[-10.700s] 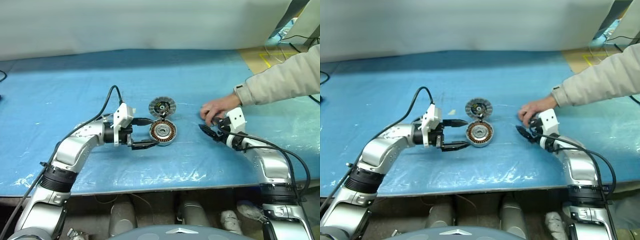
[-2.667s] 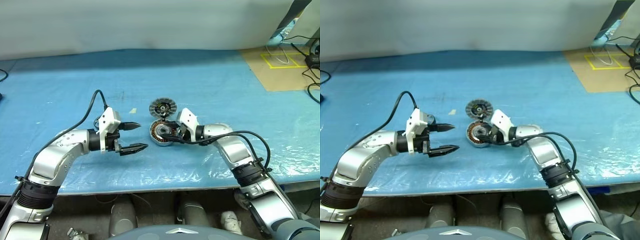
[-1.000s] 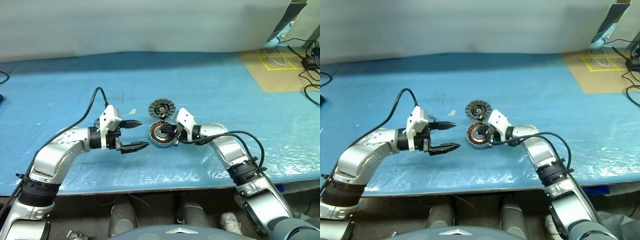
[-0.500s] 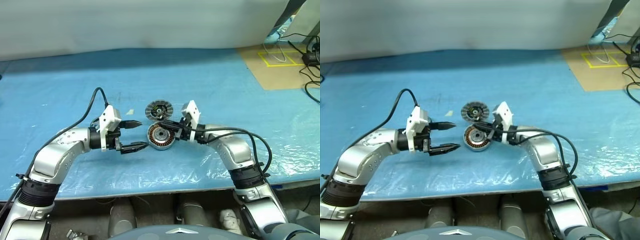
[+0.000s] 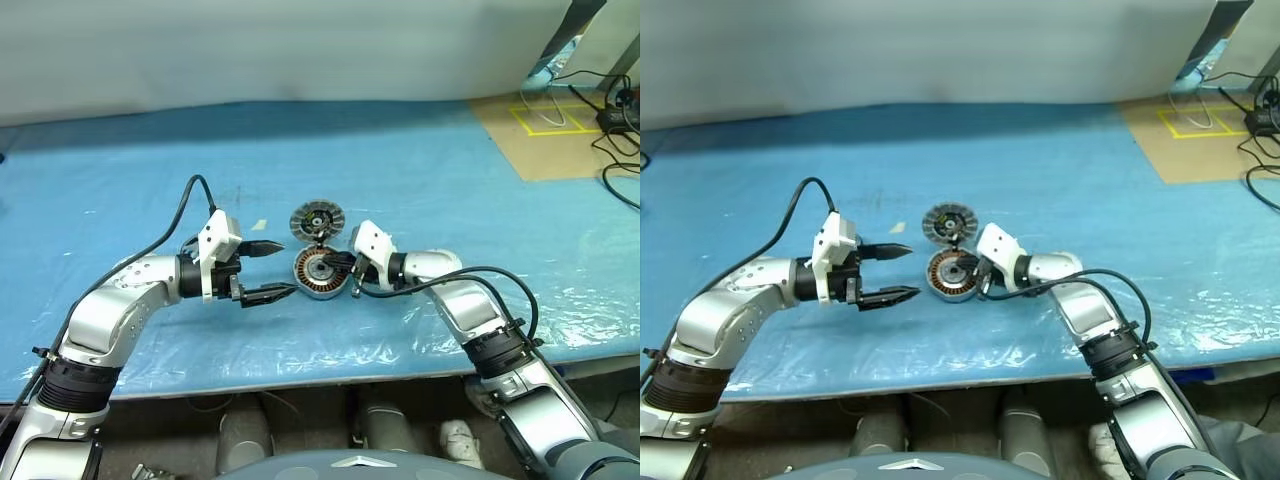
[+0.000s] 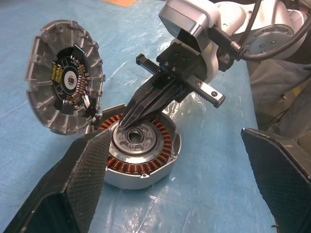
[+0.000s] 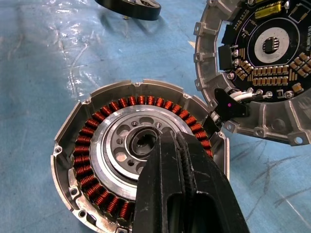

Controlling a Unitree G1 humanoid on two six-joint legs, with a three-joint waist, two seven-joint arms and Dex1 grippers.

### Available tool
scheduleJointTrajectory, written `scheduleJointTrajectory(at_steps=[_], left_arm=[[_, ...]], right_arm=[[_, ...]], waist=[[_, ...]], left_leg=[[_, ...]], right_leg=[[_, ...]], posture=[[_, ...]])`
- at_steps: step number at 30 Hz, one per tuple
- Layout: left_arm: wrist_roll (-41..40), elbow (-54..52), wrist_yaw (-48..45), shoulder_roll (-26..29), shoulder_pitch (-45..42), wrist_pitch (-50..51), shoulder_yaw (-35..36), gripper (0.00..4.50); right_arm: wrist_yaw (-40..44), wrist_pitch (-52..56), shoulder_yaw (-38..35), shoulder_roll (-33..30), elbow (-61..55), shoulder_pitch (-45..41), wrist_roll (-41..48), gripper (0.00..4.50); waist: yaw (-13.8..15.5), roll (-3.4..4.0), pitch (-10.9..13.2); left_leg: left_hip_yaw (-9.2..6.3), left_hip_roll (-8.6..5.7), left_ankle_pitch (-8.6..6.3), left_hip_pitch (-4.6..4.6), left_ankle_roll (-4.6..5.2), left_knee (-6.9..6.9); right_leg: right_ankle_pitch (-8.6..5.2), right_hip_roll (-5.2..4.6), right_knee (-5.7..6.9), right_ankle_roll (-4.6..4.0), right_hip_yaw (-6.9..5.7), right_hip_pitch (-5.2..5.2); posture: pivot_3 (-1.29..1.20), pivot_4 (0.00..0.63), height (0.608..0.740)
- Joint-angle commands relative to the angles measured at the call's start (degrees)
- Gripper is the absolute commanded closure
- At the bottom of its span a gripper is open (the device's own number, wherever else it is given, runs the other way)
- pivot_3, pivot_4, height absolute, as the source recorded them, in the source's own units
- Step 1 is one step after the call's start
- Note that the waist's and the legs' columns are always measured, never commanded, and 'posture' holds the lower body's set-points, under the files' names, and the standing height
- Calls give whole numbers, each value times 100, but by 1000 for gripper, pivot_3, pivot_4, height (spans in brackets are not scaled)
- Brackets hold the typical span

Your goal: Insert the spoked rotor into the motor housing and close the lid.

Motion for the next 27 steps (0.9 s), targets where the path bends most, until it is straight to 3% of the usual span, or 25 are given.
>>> scheduleJointTrajectory(at_steps=[1, 4, 11, 22, 27], left_arm=[[-40, -116, -28, 41, 13, -83, 104, 0], [-52, -153, -14, 41, 45, -66, 105, 0], [-72, -137, -15, -5, 0, -45, 63, 0], [-68, -185, 39, -28, 48, -41, 69, 0], [-80, -192, 29, -22, 30, -40, 71, 0]], right_arm=[[56, 350, -228, 247, 4, 150, 414, 4472], [52, 887, -740, 473, -376, -5, 1059, 4472], [54, 1149, -723, 662, -504, -114, 1196, 4472], [95, 1227, -547, 439, 258, 0, 835, 4472], [104, 711, 64, 60, 653, 187, 56, 4472]], waist=[[-7, 0, 1], [-18, 5, 5], [0, 8, 7], [-7, 7, 7], [5, 7, 6]], left_leg=[[1, -1, 0, 5, 0, 0], [1, 0, 0, 1, 0, -2], [1, 0, 1, -30, -1, -6], [1, 0, 1, -29, -1, -5], [1, -2, 1, -8, -1, -3]], right_leg=[[-1, 0, 0, 1, 3, 2], [0, 2, 3, -1, 7, -6], [-2, 2, -5, -2, -4, -23], [-3, 1, -2, -3, -3, -26], [-4, -2, -2, -3, -2, -4]], posture=[[0, 150, 740], [0, 150, 740], [0, 150, 740], [0, 150, 740], [0, 150, 740]])
